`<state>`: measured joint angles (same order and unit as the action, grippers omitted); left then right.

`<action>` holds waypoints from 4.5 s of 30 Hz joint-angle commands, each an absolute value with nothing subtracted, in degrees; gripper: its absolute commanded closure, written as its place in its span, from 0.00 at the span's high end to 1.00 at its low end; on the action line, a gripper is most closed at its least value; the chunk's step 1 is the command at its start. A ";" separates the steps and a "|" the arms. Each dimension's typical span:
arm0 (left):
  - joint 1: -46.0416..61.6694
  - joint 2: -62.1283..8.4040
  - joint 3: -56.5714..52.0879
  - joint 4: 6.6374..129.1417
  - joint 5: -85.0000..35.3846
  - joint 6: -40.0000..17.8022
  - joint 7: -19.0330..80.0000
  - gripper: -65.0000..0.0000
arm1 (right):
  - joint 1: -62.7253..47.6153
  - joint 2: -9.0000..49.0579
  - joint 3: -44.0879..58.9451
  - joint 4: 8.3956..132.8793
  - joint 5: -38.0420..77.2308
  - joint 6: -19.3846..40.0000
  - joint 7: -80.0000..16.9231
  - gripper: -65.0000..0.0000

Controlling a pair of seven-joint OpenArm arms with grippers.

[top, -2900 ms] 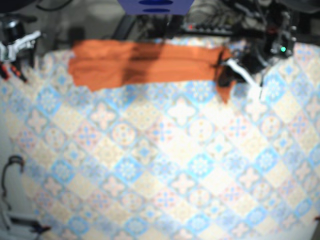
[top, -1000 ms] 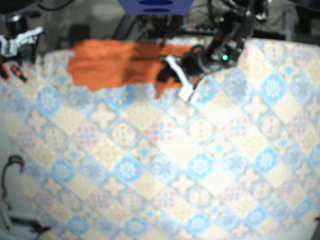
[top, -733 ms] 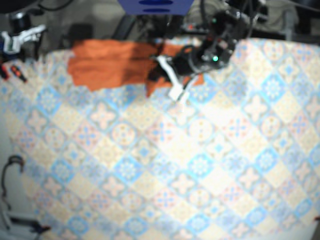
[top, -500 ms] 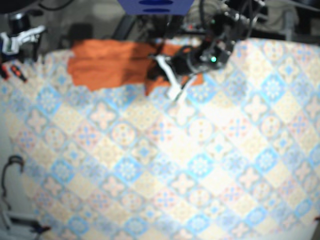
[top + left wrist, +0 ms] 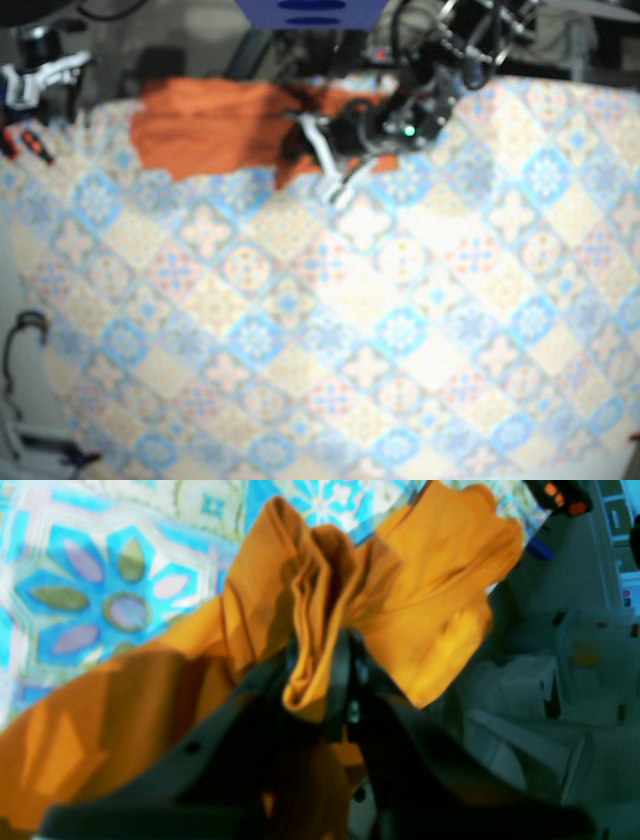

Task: Fold the T-shirt properly
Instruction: 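Lay the held end over the strip's middle with the left gripper, then move the right gripper down onto the strip's other end and grasp it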

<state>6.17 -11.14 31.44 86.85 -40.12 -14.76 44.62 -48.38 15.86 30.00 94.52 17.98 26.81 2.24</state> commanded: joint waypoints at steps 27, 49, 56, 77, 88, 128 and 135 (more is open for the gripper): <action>2.59 -10.86 41.27 89.19 -29.76 -15.16 43.74 0.00 | -48.75 16.57 30.46 94.81 18.68 26.68 3.65 0.42; 2.51 -10.68 41.98 89.19 -26.42 -15.43 39.96 0.72 | -48.75 16.57 30.37 94.81 18.68 26.68 3.65 0.42; 1.10 -10.95 43.47 89.27 -26.59 -15.43 39.34 0.72 | -48.75 16.57 30.37 94.81 18.68 26.68 3.65 0.42; 4.53 -20.35 34.15 97.01 -30.99 -15.43 39.16 0.71 | -48.75 16.57 30.29 94.73 18.68 26.68 3.65 0.42; 4.26 -16.13 34.15 90.24 -30.81 -15.43 39.34 0.00 | -47.25 13.23 28.18 95.08 6.20 26.68 3.65 0.42; 4.26 -19.91 33.89 74.15 -30.90 -15.25 38.99 0.00 | -44.97 13.23 16.92 94.73 6.37 26.86 -4.53 0.42; 4.26 -20.09 33.89 74.15 -30.90 -15.25 38.90 0.00 | -42.86 13.67 16.75 95.34 16.13 26.95 -11.82 0.52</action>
